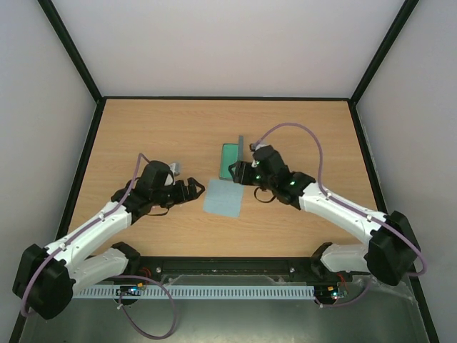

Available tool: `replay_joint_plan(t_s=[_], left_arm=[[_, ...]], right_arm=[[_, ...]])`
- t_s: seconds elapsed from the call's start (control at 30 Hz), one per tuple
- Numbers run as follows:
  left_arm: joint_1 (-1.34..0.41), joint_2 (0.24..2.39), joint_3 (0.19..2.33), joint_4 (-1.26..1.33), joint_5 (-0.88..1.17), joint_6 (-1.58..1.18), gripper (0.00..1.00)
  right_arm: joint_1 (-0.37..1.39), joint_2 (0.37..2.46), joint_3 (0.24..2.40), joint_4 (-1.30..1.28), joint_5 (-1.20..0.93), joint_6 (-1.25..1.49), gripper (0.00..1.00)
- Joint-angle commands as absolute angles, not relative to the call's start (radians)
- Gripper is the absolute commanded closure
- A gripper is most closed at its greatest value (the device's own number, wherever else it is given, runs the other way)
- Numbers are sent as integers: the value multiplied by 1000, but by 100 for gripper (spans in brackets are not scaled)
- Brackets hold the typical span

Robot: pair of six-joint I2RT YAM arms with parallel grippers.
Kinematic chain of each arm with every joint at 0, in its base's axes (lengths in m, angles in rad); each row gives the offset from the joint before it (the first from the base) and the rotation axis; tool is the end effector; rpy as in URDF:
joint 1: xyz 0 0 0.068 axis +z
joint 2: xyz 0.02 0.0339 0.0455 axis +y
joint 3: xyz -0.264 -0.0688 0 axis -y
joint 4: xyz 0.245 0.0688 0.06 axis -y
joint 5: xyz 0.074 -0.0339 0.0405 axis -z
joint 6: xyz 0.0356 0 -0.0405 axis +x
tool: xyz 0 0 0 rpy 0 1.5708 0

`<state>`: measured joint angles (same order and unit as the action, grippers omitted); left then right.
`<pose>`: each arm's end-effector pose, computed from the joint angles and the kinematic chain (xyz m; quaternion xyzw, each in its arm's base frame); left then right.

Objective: Organize the sunglasses
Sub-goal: Place the sunglasses case at the center of the board, then adjust the sunglasses case at the center of the board.

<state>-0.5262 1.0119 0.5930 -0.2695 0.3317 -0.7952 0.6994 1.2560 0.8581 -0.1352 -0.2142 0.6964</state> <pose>0.1770 -0.1162 0.2241 -0.0497 0.8932 -0.3763 0.2409 0.2102 0.1867 0.2696 -0.0543 0.8633 0.3880 0.3181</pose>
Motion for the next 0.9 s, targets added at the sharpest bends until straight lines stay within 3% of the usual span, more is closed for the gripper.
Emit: replay_joint_plan(t_s=[0.0,0.27,0.4,0.87], left_arm=[[-517,976,586,-312,308,-784,1],[-515,914,584,-364,281,-786,1],[-513,884,577,-382,276,-788,1],[-509,886,563,-368,288,-785,1]], right_arm=[[823,1307,904,-245,-64,722,36],[876,1593,1079,-269,-23,702,39],[875,1707,1145,-310,27,696,47],[862,1809,1188,-412,219,682,49]])
